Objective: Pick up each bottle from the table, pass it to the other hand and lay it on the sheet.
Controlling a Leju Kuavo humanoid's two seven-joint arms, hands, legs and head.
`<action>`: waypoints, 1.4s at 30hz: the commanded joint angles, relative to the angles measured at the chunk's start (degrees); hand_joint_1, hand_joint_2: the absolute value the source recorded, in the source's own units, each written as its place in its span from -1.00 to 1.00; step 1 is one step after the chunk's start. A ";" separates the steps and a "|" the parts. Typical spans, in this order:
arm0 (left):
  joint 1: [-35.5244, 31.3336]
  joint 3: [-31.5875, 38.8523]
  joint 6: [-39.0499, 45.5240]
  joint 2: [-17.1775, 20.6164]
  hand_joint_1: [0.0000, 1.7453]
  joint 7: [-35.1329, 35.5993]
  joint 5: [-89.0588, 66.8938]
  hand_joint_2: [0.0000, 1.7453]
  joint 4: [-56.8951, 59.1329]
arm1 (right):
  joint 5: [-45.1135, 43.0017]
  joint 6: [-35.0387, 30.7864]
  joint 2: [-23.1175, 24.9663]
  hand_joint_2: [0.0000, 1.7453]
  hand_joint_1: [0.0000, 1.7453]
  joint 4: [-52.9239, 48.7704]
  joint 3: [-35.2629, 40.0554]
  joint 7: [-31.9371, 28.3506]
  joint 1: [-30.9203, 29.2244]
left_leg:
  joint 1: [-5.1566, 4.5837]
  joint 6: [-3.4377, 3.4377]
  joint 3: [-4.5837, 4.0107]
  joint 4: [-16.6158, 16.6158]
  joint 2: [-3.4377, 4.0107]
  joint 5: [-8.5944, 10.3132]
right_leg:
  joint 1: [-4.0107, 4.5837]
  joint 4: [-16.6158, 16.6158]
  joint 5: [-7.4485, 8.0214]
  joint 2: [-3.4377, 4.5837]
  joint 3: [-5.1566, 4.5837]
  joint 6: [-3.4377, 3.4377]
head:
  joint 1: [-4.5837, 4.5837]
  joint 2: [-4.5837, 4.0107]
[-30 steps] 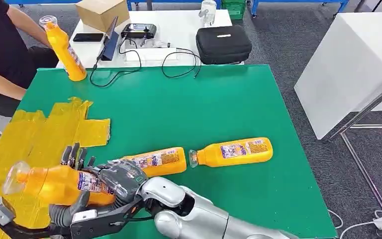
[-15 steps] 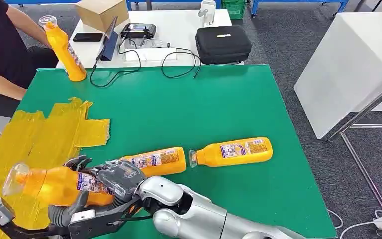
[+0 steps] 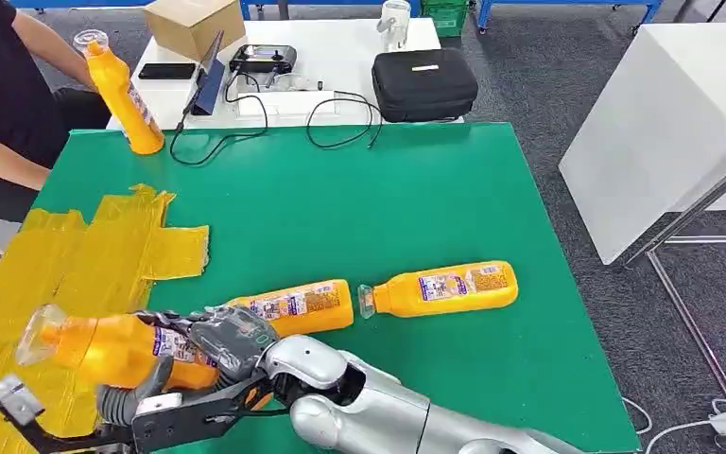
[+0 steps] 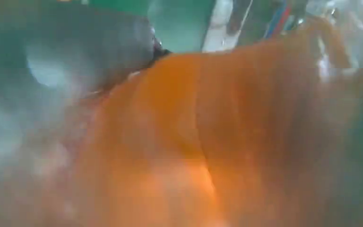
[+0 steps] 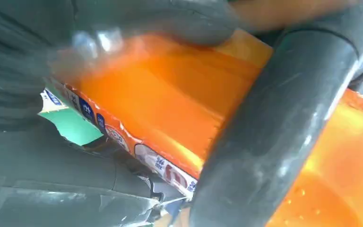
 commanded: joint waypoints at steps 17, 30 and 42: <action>-7.34 6.79 21.94 1.54 1.00 -5.94 -18.89 1.00 0.40 | -0.64 -9.44 -6.42 -1.00 -1.00 -3.81 -10.20 -2.14 10.21 | 0.01 0.00 0.14 -0.08 -0.27 0.01 | 0.02 -0.09 -0.07 -0.32 0.28 0.03 | 0.00 0.00; -8.19 8.64 27.47 2.00 1.00 -7.02 -28.61 1.00 2.59 | 0.24 -9.64 -6.72 -1.00 -1.00 -4.59 -11.83 -3.03 11.46 | 0.00 0.00 0.07 -0.05 -0.12 0.01 | 0.01 -0.05 -0.01 -0.13 0.16 0.03 | 0.00 0.00; -14.86 4.79 51.19 13.78 1.00 17.61 -93.59 1.00 17.65 | 1.46 -8.89 -7.80 -1.00 -1.00 -6.01 -12.12 -2.16 10.73 | -0.05 -0.02 0.15 -0.14 -0.22 0.07 | -0.05 -0.05 -0.02 -0.23 0.20 0.02 | 0.00 0.00</action>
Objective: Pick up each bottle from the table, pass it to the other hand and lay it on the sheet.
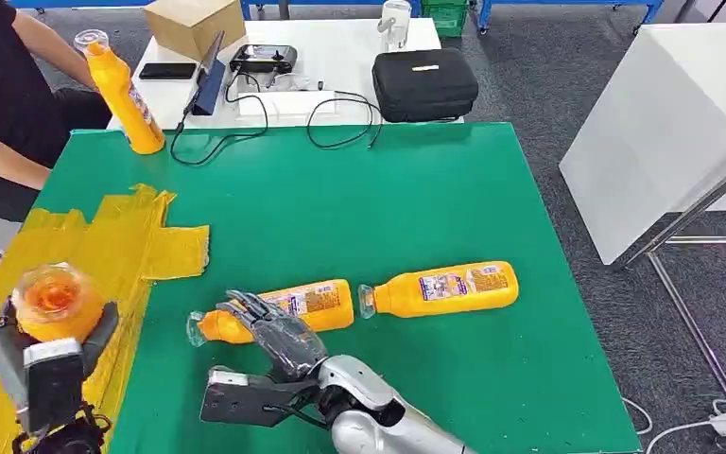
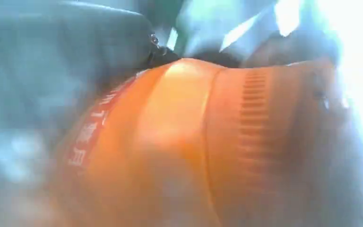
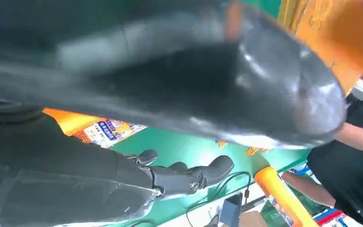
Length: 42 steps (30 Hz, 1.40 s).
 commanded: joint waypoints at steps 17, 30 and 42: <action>-14.58 -10.53 1.31 12.89 1.00 25.85 -37.91 1.00 34.44 | 0.79 2.78 -1.86 -1.00 -1.00 -0.42 1.55 1.08 -3.22 | -0.02 -0.06 0.11 -0.06 -0.02 0.08 | -0.01 -0.02 0.07 -0.11 0.11 -0.13 | 0.02 0.00; -23.94 -15.81 0.69 15.94 -0.48 23.75 -36.10 1.00 52.46 | -0.82 3.58 -1.19 -1.00 -1.00 -1.28 4.66 2.02 -2.78 | -0.01 -0.08 0.06 -0.07 -0.04 0.13 | 0.00 -0.01 0.10 -0.11 0.04 -0.14 | 0.00 0.00; -22.64 -14.14 1.82 16.85 -1.00 25.42 -36.56 -1.00 51.52 | -0.11 3.48 -1.66 -1.00 -1.00 -1.66 5.33 2.84 -2.29 | 0.01 -0.10 0.12 -0.07 0.01 0.09 | 0.01 -0.03 0.07 -0.08 0.13 -0.13 | 0.02 0.00</action>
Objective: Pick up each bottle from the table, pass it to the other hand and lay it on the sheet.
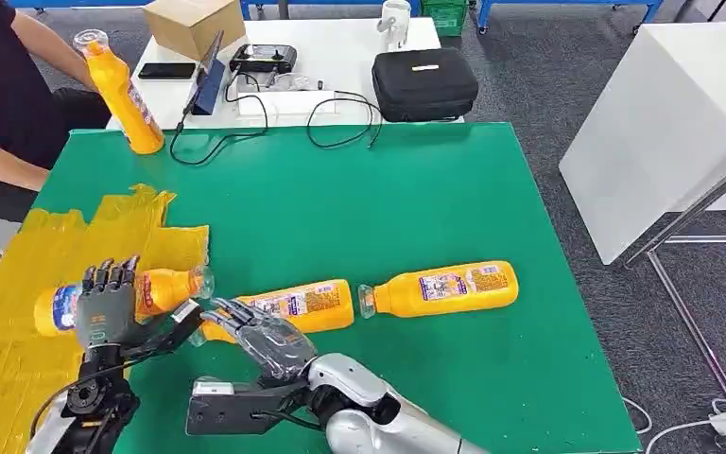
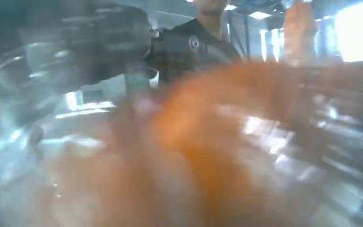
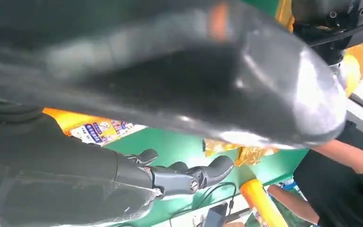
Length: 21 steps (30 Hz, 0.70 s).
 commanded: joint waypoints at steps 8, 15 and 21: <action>0.75 0.75 0.44 1.71 -1.00 -1.87 0.41 -1.00 -0.16 | 1.43 -0.55 -1.71 -1.00 -1.00 -0.31 2.88 1.50 0.76 | 0.00 0.01 0.15 -0.05 0.03 -0.04 | 0.01 -0.05 -0.03 -0.02 0.15 0.04 | 0.00 0.00; 2.01 8.67 0.44 -1.04 -1.00 -13.78 14.63 -1.00 -5.21 | 2.34 -1.28 -1.65 -1.00 -1.00 0.00 1.45 1.44 1.18 | 0.00 0.01 0.09 -0.02 0.00 -0.03 | 0.00 -0.02 -0.03 -0.04 0.10 0.05 | 0.00 0.00; 4.26 16.38 -15.59 -8.88 -1.00 -33.93 63.65 -1.00 -22.03 | 10.46 -8.57 -2.17 1.00 -1.00 3.91 -5.84 2.98 2.18 | 0.00 0.05 0.02 -0.02 -0.22 0.02 | 0.00 -0.06 -0.04 -0.27 0.09 0.08 | 0.00 0.00</action>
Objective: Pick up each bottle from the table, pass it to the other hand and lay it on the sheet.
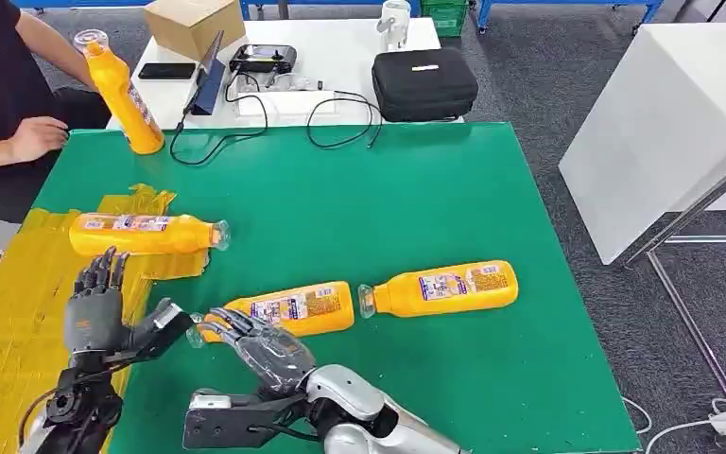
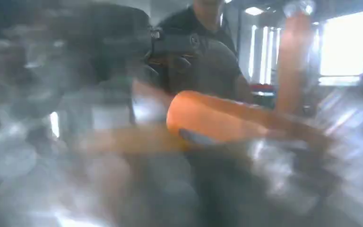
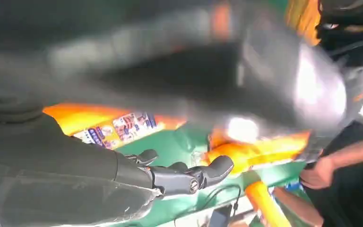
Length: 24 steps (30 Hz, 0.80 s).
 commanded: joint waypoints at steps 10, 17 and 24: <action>7.90 6.60 -30.82 -16.03 -1.00 -11.57 55.92 -1.00 -34.12 | 22.04 -8.84 1.58 1.00 -1.00 23.44 -15.87 6.11 -8.67 | -0.06 0.03 0.01 0.01 -0.09 0.02 | -0.05 -0.02 0.01 -0.09 0.08 0.06 | -0.02 0.02; 8.47 6.40 -30.59 -15.83 -1.00 -11.62 56.03 -1.00 -34.97 | 22.11 -8.41 1.92 1.00 -1.00 24.29 -16.20 5.92 -8.78 | -0.06 0.02 0.15 -0.03 -0.08 -0.02 | -0.04 -0.03 -0.03 -0.12 0.21 0.07 | 0.00 0.02; 9.00 4.93 -31.06 -16.73 -1.00 -12.45 57.31 -1.00 -37.57 | 22.34 -3.95 3.62 1.00 -1.00 30.62 -16.92 6.10 -11.08 | -0.02 0.03 0.05 0.02 -0.02 -0.01 | -0.01 0.00 0.02 -0.05 0.10 0.08 | -0.02 0.02</action>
